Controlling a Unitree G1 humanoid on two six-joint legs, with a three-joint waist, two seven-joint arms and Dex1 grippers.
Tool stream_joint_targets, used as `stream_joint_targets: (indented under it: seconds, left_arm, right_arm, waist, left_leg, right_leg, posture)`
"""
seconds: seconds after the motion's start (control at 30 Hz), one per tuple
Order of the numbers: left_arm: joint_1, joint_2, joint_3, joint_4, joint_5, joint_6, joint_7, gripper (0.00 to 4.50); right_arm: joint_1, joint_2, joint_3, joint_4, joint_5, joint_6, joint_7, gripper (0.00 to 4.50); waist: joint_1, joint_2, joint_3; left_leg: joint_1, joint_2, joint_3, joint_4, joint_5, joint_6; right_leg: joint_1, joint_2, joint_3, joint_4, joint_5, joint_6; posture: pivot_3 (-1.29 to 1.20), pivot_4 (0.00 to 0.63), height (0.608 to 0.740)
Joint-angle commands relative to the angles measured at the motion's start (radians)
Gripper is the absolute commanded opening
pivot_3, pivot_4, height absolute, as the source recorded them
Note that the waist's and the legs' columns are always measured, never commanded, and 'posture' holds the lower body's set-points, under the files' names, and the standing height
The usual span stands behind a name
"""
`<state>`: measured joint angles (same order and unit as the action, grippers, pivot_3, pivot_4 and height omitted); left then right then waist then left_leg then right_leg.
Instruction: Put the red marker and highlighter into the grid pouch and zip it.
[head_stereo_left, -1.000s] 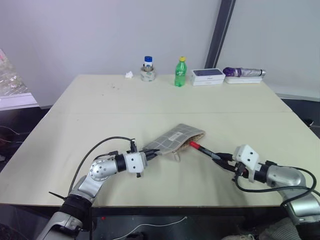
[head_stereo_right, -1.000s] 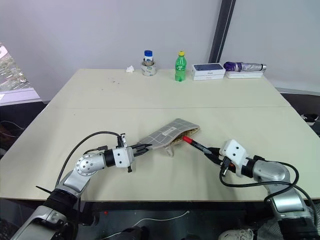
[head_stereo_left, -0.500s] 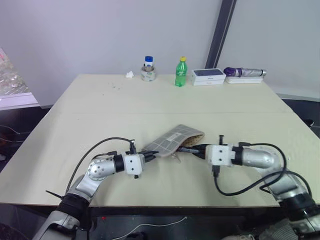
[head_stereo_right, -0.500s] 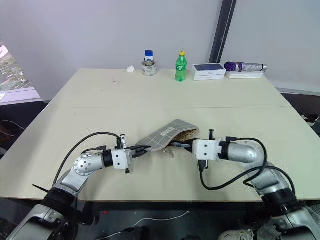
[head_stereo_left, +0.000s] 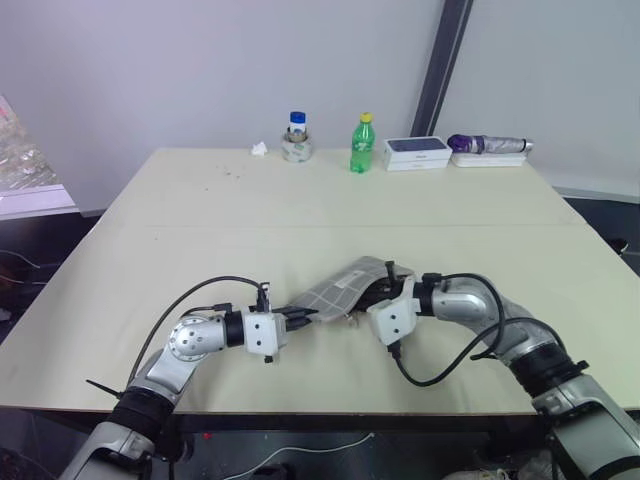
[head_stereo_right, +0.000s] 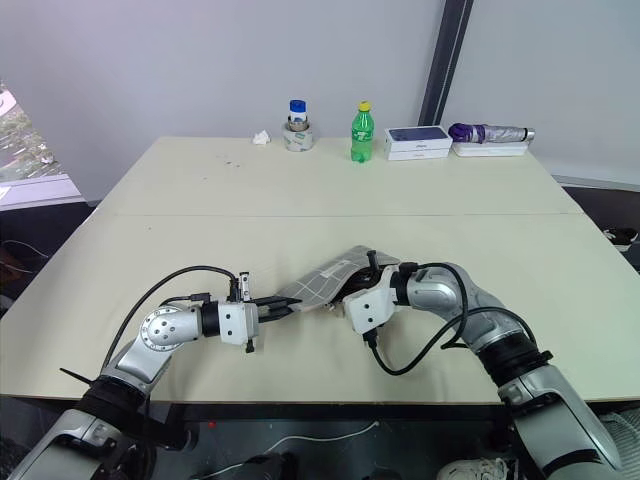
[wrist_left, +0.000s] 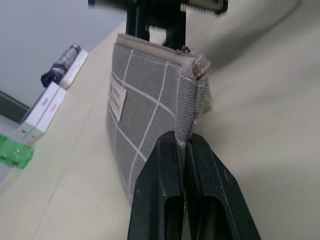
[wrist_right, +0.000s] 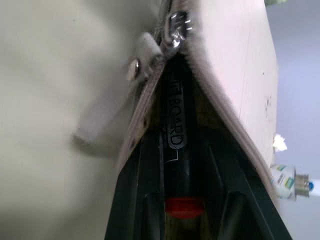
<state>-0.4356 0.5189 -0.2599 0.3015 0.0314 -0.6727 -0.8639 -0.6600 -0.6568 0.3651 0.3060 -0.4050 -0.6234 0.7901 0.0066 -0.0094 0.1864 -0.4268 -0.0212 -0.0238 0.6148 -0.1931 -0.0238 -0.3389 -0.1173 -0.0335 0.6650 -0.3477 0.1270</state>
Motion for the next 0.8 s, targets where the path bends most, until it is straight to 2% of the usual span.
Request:
stream_joint_targets:
  seconds: [0.03,0.17,0.2,0.5,0.63,0.7,0.8]
  left_arm:
    - [0.005,0.007,0.016,-0.042,-0.023,-0.024,0.007,0.0]
    - [0.01,0.008,0.023,-0.032,-0.017,-0.023,0.019,0.0]
    - [0.012,0.008,0.024,-0.03,-0.017,-0.022,0.019,0.0]
    - [0.01,-0.002,0.018,-0.006,0.006,-0.017,0.048,0.0]
    - [0.005,-0.01,0.014,0.014,0.026,0.0,0.069,0.0]
    - [0.004,-0.015,0.004,0.03,0.066,-0.005,0.092,0.0]
    - [0.002,-0.031,-0.004,0.04,0.075,-0.005,0.102,0.0]
  right_arm:
    - [-0.014,0.009,-0.01,0.004,0.042,0.003,0.007,2.38]
    - [0.012,-0.022,-0.041,-0.02,0.051,0.026,-0.003,4.35]
    - [0.027,-0.035,-0.056,-0.038,0.075,0.047,0.009,4.44]
    - [0.202,-0.086,-0.223,-0.338,0.384,0.338,0.09,4.44]
    - [0.281,-0.055,-0.303,-0.476,0.589,0.608,0.093,4.44]
    - [0.359,-0.046,-0.322,-0.607,0.777,0.832,0.097,4.44]
    - [0.435,-0.032,-0.315,-0.708,0.854,0.989,0.063,4.44]
  waist:
    - [0.0,0.0,0.0]
    - [0.0,0.0,0.0]
    - [0.001,0.0,0.0]
    - [0.002,0.0,0.0]
    - [0.004,0.0,0.0]
    - [0.006,0.0,0.0]
    - [0.006,0.0,0.0]
  left_leg:
    - [0.0,0.0,0.0,0.0,0.0,0.0]
    - [0.0,0.0,0.0,0.0,0.0,0.001]
    - [0.0,0.0,0.0,0.0,0.0,0.001]
    - [0.0,0.001,0.0,0.0,-0.002,0.004]
    - [0.0,0.001,-0.001,0.0,-0.002,0.004]
    - [0.0,0.001,-0.001,0.0,-0.002,0.004]
    - [0.0,0.001,-0.001,0.0,-0.002,0.004]
  right_leg:
    - [0.0,0.0,0.0,0.0,0.0,0.0]
    - [0.0,0.0,0.0,0.0,0.0,0.0]
    - [0.0,0.0,0.0,0.0,0.0,0.0]
    - [0.0,0.0,0.0,0.0,0.0,0.0]
    - [0.001,0.0,0.0,0.0,0.0,0.0]
    - [0.001,-0.001,0.0,0.0,0.0,0.0]
    - [0.002,-0.001,-0.001,0.0,0.0,0.0]
  posture:
    - [0.0,0.15,0.74]
    - [0.0,0.15,0.74]
    - [0.0,0.15,0.74]
    - [0.0,0.15,0.74]
    - [0.0,0.15,0.74]
    - [0.0,0.15,0.74]
    - [0.0,0.15,0.74]
